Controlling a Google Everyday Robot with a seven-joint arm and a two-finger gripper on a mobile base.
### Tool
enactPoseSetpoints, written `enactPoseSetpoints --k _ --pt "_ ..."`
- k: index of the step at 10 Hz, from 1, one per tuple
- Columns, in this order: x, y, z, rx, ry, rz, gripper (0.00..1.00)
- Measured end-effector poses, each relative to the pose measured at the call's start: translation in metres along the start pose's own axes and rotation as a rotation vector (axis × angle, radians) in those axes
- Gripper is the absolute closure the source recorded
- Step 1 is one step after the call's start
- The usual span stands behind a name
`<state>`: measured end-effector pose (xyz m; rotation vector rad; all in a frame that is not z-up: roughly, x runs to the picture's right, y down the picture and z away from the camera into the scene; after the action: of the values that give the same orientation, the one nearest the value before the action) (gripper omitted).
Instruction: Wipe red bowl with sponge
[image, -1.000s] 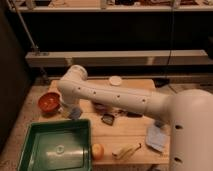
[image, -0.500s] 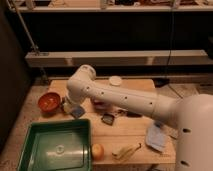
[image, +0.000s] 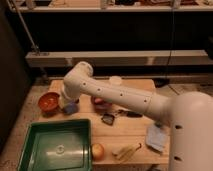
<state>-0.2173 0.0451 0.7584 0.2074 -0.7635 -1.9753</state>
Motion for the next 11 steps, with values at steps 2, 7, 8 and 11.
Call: enactPoseSetpoints --k 2,7,8,11 --pt "0.044 0.01 0.009 0.003 0.035 0.101 1.0" --pt "0.101 0.021 0.059 0.044 0.116 0.347 1.0" --pt "0.105 0.02 0.066 0.07 0.145 0.36 1.0" --pt "0.107 0.018 0.07 0.088 0.158 0.365 1.0"
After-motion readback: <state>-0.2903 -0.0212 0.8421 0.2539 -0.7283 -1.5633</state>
